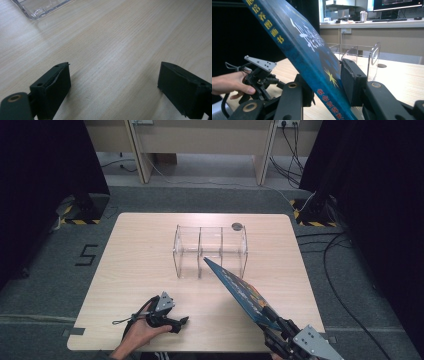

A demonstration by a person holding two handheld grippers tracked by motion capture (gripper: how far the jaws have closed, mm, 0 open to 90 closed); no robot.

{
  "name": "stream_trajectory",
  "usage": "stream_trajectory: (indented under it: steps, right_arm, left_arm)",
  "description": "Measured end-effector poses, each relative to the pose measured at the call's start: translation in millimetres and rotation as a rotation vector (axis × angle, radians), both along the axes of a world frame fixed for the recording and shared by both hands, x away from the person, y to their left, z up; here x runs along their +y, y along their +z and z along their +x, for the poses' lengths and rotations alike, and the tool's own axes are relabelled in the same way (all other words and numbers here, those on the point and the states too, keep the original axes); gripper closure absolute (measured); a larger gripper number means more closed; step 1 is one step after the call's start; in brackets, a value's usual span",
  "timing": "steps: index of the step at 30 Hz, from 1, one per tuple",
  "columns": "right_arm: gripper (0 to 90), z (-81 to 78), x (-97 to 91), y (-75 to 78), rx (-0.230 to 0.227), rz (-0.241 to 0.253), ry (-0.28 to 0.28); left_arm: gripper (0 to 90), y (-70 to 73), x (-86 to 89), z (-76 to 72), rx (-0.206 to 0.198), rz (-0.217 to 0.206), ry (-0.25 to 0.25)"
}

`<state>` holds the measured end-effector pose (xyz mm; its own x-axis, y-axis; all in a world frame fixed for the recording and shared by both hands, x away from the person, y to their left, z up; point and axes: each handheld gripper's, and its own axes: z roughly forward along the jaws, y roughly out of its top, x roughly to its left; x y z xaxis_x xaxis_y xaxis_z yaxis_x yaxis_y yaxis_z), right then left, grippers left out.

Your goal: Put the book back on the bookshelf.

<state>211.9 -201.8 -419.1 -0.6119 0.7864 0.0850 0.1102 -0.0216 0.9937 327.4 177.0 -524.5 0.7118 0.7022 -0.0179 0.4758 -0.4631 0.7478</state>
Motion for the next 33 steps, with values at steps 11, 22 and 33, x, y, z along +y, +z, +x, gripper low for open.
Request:
stream_trajectory:
  steps: [11,22,33]
  right_arm:
    - [67.4,1.7,-19.1,2.1,0.012,0.053,-0.028]
    - [72.3,5.0,-38.3,2.3,0.02,0.058,-0.094]
    - [76.5,9.5,-48.6,-0.7,0.005,0.008,-0.139]
  left_arm:
    - [10.3,0.0,0.1,-0.1,0.0,0.001,-0.001]
    - [10.2,-0.2,-0.1,0.1,-0.001,-0.002,-0.001]
    - [10.1,-0.3,-0.2,0.2,-0.001,-0.002,-0.001]
